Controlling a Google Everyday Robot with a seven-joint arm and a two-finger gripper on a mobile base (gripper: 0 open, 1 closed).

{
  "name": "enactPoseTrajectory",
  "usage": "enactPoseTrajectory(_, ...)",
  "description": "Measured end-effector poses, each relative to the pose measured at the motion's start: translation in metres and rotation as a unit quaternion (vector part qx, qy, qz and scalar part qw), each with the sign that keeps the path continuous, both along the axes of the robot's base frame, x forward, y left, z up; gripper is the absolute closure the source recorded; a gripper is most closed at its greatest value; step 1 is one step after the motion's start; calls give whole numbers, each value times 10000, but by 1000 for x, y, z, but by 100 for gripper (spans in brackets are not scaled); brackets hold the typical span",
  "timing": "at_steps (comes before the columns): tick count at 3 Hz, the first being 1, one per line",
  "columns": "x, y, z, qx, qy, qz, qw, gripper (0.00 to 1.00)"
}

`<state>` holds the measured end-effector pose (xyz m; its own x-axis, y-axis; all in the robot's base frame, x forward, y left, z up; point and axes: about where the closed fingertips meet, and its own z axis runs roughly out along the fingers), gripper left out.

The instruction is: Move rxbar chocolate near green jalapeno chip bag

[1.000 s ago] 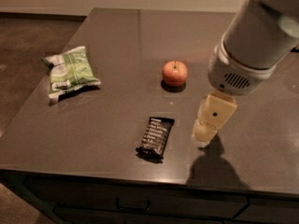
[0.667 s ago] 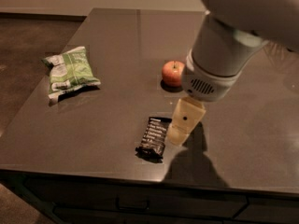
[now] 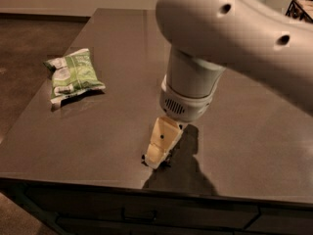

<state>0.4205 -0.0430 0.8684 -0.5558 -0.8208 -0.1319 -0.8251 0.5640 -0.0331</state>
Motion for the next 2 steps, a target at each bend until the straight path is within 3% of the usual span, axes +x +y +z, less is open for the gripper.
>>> enactPoseTrajectory(2, -9, 20, -33, -102, 212, -124, 9996, 0)
